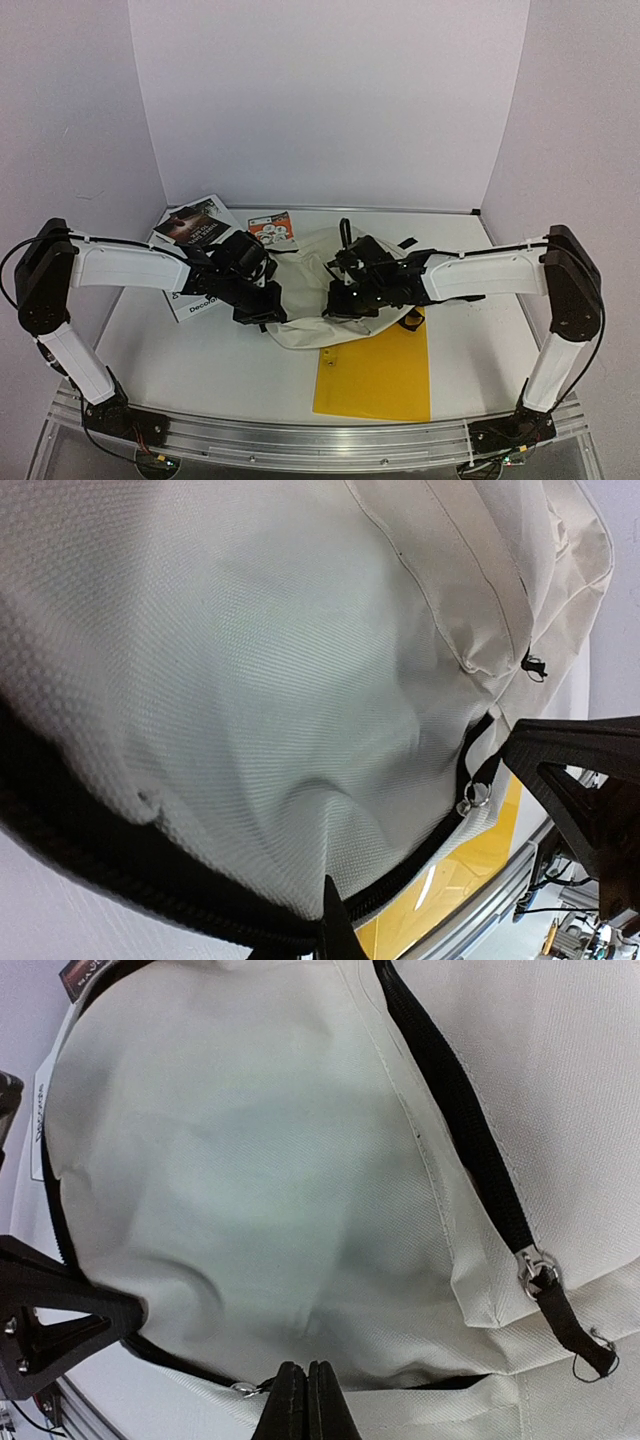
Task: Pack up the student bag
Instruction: Unzip the student bag at the center of the board.
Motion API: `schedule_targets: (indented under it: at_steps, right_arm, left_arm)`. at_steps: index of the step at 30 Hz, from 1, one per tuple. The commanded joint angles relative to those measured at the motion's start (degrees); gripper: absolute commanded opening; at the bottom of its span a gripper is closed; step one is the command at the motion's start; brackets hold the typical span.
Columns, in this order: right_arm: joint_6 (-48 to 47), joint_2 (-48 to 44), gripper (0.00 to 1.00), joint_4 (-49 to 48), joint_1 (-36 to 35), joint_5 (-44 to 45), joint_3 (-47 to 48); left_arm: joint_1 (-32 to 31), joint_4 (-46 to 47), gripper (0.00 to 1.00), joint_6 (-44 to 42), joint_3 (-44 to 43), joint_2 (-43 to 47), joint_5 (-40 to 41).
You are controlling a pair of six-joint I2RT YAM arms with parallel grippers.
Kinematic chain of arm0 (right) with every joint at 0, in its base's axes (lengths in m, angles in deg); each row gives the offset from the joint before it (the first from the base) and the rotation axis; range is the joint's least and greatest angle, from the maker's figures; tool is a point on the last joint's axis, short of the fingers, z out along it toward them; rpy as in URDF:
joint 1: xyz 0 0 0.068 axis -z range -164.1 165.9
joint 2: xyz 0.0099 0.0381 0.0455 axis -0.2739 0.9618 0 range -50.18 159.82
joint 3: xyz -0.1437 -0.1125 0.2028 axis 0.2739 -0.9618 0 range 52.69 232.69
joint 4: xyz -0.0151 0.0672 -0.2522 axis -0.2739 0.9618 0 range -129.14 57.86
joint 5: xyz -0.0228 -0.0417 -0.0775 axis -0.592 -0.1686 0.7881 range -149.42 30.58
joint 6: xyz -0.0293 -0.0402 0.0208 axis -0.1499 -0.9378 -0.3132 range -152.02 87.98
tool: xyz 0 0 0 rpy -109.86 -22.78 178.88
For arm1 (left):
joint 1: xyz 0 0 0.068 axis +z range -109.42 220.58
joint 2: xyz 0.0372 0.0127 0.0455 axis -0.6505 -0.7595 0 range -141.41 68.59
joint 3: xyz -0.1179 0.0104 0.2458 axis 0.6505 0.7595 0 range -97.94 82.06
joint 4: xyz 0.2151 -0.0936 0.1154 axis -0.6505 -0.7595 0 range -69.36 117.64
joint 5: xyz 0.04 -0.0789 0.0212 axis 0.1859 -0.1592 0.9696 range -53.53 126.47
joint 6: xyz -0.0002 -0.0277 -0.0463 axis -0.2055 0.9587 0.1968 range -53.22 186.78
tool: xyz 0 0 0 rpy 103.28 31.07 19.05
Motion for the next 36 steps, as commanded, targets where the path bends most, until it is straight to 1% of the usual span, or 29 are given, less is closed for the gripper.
schedule_targets:
  at_steps: [1,5,12,17,24,26,29,31,32,33,34,35,36]
  right_arm:
    - [-1.7,2.4,0.00,2.2,1.8,5.1,2.6]
    - [-2.1,2.5,0.00,3.6,2.8,5.1,0.8]
    - [-2.6,-1.1,0.00,5.9,5.8,6.9,-3.5]
    - [-3.4,-2.5,0.00,7.2,8.0,8.7,-4.6]
    - [-4.8,-4.9,0.00,9.1,10.3,11.2,-5.1]
    - [-4.9,-5.1,0.00,9.2,10.5,11.1,-5.2]
    - [-6.5,-5.8,0.00,9.0,10.5,8.7,-4.7]
    - [-9.1,-7.3,0.00,8.5,10.4,6.0,-4.1]
    - [-9.7,-8.6,0.00,8.4,10.3,5.2,-4.0]
    - [-10.9,-10.6,0.10,8.2,10.2,4.5,-3.8]
    - [-11.2,-11.2,0.14,8.1,10.2,4.4,-3.7]
    - [-12.6,-13.8,0.30,7.9,10.1,3.4,-3.4]
    - [-13.6,-14.7,0.35,7.7,10.1,3.0,-3.2]
  left_arm:
    - [-0.1,-3.1,0.00,-2.5,1.3,2.5,1.9]
    - [-0.1,-3.6,0.00,-1.8,1.8,3.6,3.2]
    - [0.0,-6.5,0.00,-2.2,2.7,5.5,6.1]
    - [0.3,-8.2,0.00,-3.2,3.0,6.6,7.4]
    - [2.1,-7.3,0.00,-2.8,4.5,7.8,5.8]
    - [2.4,-6.7,0.00,-2.6,4.7,7.9,4.9]
    - [2.9,-5.3,0.01,-3.3,4.5,7.5,2.2]
    - [3.5,-5.8,0.11,-4.0,3.2,7.7,0.1]
    - [3.8,-6.0,0.20,-4.2,2.9,8.2,-0.4]
    - [4.4,-6.3,0.29,-4.5,2.4,9.2,-0.9]
    - [4.5,-6.4,0.33,-4.6,2.3,9.5,-1.0]
    - [5.8,-6.6,0.48,-5.0,1.8,11.2,-1.8]
    - [6.4,-6.9,0.52,-5.2,1.6,12.0,-2.2]
